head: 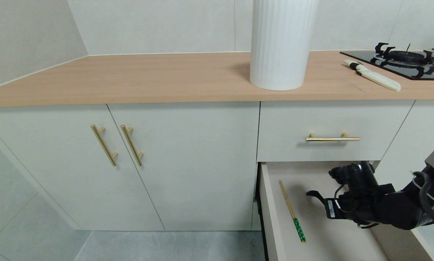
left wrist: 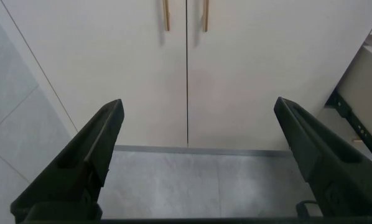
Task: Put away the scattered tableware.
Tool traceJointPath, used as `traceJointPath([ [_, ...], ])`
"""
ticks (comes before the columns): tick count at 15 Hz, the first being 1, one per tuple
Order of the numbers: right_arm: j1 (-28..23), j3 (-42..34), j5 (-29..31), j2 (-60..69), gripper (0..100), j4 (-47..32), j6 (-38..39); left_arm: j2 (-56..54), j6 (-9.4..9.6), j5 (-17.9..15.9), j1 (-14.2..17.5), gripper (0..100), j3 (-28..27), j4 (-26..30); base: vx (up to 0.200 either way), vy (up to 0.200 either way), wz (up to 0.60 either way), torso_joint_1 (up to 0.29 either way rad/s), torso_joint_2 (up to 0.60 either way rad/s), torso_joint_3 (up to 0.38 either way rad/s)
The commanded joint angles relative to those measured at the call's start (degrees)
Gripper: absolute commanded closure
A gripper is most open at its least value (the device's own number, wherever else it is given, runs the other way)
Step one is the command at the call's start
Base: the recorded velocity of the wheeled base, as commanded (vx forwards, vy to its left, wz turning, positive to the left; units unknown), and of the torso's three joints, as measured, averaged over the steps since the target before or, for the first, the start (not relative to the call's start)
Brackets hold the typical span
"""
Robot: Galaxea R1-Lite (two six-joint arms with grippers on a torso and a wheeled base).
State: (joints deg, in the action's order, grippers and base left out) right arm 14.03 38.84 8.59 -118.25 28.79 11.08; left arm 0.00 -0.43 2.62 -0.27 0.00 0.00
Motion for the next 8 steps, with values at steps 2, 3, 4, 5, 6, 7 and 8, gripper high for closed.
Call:
traceJointPath([
  [2,0.12,-0.08,0.55,-3.66,100,1.00,-0.09,0.00,-0.01,0.02,0.00,0,0.00,0.00,0.000,0.000,0.00,0.000,0.00,0.000],
  [3,0.12,-0.17,0.55,-3.92,100,1.00,-0.18,0.00,-0.01,0.02,0.00,0,0.00,0.00,0.000,0.000,0.00,0.000,0.00,0.000],
  [4,0.03,-0.26,0.55,-4.27,100,1.00,-0.27,0.00,-0.01,0.02,0.00,0,0.00,0.00,0.000,0.000,0.00,0.000,0.00,0.000],
  [5,0.12,-0.34,0.55,-4.71,100,1.00,-0.36,0.00,-0.01,0.02,0.00,0,0.00,0.00,0.000,0.000,0.00,0.000,0.00,0.000],
  [6,0.12,-0.34,0.55,-5.33,100,1.00,-0.36,0.00,-0.01,0.02,0.00,0,0.00,0.00,0.000,0.000,0.00,0.000,0.00,0.000],
  [7,0.12,-0.34,0.55,-5.94,100,1.00,-0.36,0.00,-0.01,0.02,0.00,0,0.00,0.00,0.000,0.000,0.00,0.000,0.00,0.000],
  [8,0.12,-0.26,0.55,-6.20,100,1.00,-0.36,0.00,-0.01,0.02,0.00,0,0.00,0.00,0.000,0.000,0.00,0.000,0.00,0.000],
])
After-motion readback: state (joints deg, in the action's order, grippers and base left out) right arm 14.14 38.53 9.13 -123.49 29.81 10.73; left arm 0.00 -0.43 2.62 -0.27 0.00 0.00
